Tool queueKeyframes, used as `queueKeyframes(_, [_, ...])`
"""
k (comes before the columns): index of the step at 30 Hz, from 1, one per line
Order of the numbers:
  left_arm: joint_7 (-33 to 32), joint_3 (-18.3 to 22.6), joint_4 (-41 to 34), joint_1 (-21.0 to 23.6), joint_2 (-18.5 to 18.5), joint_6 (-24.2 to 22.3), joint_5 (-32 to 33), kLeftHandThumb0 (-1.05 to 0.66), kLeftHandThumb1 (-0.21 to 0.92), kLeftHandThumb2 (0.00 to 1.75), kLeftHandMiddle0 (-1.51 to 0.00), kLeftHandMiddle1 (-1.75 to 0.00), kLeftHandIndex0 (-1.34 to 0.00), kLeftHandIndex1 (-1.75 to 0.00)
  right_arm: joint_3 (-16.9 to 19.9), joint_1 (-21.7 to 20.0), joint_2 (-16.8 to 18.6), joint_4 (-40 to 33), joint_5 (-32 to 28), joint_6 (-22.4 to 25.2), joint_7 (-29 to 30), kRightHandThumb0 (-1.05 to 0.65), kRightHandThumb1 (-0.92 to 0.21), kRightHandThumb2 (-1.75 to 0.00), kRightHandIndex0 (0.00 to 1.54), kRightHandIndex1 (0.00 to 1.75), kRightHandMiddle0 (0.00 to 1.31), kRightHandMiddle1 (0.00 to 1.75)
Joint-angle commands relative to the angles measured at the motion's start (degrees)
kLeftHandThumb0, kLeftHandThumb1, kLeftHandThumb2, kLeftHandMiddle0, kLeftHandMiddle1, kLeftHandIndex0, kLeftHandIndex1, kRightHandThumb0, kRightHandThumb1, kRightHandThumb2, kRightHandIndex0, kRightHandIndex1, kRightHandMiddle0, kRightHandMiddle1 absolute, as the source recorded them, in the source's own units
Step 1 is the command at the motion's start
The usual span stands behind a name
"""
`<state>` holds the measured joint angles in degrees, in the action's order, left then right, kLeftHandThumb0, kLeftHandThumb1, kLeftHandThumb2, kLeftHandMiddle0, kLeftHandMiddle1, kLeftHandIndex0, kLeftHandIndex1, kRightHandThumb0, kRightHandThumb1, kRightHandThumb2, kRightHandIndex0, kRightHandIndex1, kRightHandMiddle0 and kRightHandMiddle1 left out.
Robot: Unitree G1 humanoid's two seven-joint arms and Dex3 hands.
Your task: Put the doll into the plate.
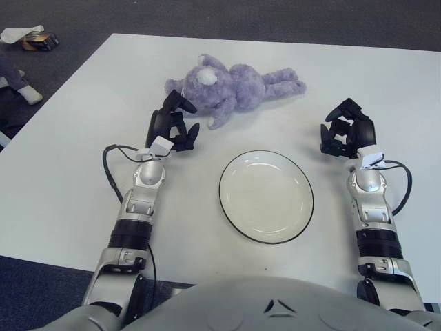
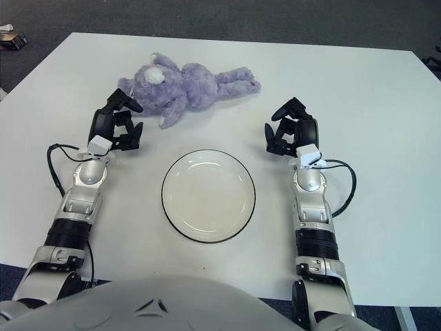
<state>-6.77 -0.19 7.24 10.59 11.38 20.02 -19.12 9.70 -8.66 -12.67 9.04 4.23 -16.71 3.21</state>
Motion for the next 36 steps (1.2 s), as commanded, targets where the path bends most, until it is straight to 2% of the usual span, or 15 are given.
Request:
queueKeyframes(1, [-0.6, -0.1, -4.1, 0.3, 2.9, -1.3, -4.5, -0.41, 0.56, 1.01, -0.98, -1.75, -0.42, -1.75, 0.1, 0.5, -0.6, -0.9, -0.5, -1.1, -0.9, -0.45, -0.41, -1.20, 1.02, 1.75, 0.54, 1.75])
queueKeyframes(6, [-1.9, -0.2, -6.1, 1.3, 5.1, -1.5, -9.5, -0.41, 0.58, 0.99, -0.96, -1.75, -0.41, -1.75, 0.0, 0.3, -1.8, -0.9, 0.2, -1.8, -1.9, -0.45, -0.40, -1.20, 1.03, 1.75, 0.54, 1.75])
queueKeyframes(11, [-3.8, 0.0, -6.7, 2.4, 7.1, -0.7, -13.1, -0.41, 0.57, 0.99, -0.95, -1.75, -0.41, -1.75, 0.6, 0.0, -4.8, -2.3, 1.2, -0.3, -3.7, -0.45, -0.40, -1.21, 1.05, 1.75, 0.55, 1.75])
queueKeyframes(15, [-4.7, 0.1, -6.9, 3.1, 8.9, 0.2, -14.6, -0.40, 0.58, 0.98, -0.89, -1.75, -0.41, -1.75, 0.4, 0.4, -6.0, -5.6, 1.9, 3.1, -4.7, -0.46, -0.39, -1.22, 1.05, 1.75, 0.55, 1.75])
queueKeyframes(18, [-5.8, -0.1, -6.8, 3.6, 10.3, 1.3, -15.9, -0.40, 0.60, 0.95, -0.80, -1.75, -0.39, -1.75, 0.1, 1.0, -6.3, -9.6, 1.5, 7.8, -5.7, -0.46, -0.39, -1.22, 1.04, 1.75, 0.56, 1.75])
queueKeyframes(21, [-6.7, 0.1, -6.7, 4.3, 11.8, 2.4, -17.1, -0.39, 0.65, 0.89, -0.63, -1.74, -0.36, -1.75, 0.0, 1.3, -6.4, -12.6, 1.3, 13.1, -6.5, -0.46, -0.38, -1.23, 1.01, 1.75, 0.56, 1.75])
queueKeyframes(23, [-7.1, 0.2, -6.6, 4.6, 12.5, 2.9, -17.4, -0.38, 0.73, 0.79, -0.48, -1.73, -0.31, -1.75, -0.1, 1.3, -6.3, -14.1, 1.6, 16.0, -6.6, -0.46, -0.39, -1.23, 1.00, 1.75, 0.56, 1.75])
queueKeyframes(28, [-7.3, 0.4, -6.4, 5.3, 13.5, 3.9, -17.2, -0.37, 0.81, 0.67, -0.35, -1.65, -0.26, -1.75, -0.4, 1.1, -5.6, -16.5, 2.0, 21.7, -6.3, -0.45, -0.40, -1.21, 0.97, 1.75, 0.54, 1.75])
queueKeyframes(31, [-7.4, 0.4, -6.1, 6.3, 13.9, 4.3, -16.8, -0.36, 0.88, 0.57, -0.30, -1.53, -0.22, -1.75, -0.7, -0.7, -4.8, -12.6, 2.0, 22.4, -5.3, -0.45, -0.41, -1.20, 0.97, 1.75, 0.54, 1.75])
queueKeyframes(34, [-7.7, 0.4, -5.4, 7.3, 14.2, 4.7, -16.9, -0.36, 0.91, 0.53, -0.28, -1.42, -0.20, -1.75, -0.8, -2.0, -4.5, -9.2, 2.1, 21.7, -4.6, -0.46, -0.39, -1.22, 0.99, 1.75, 0.55, 1.75])
queueKeyframes(36, [-8.0, 0.2, -4.9, 7.9, 14.4, 4.8, -17.4, -0.55, 0.92, 0.58, -0.25, -1.36, -0.08, -1.56, -0.9, -2.2, -4.5, -8.8, 2.1, 21.5, -4.5, -0.46, -0.37, -1.24, 1.01, 1.75, 0.57, 1.75])
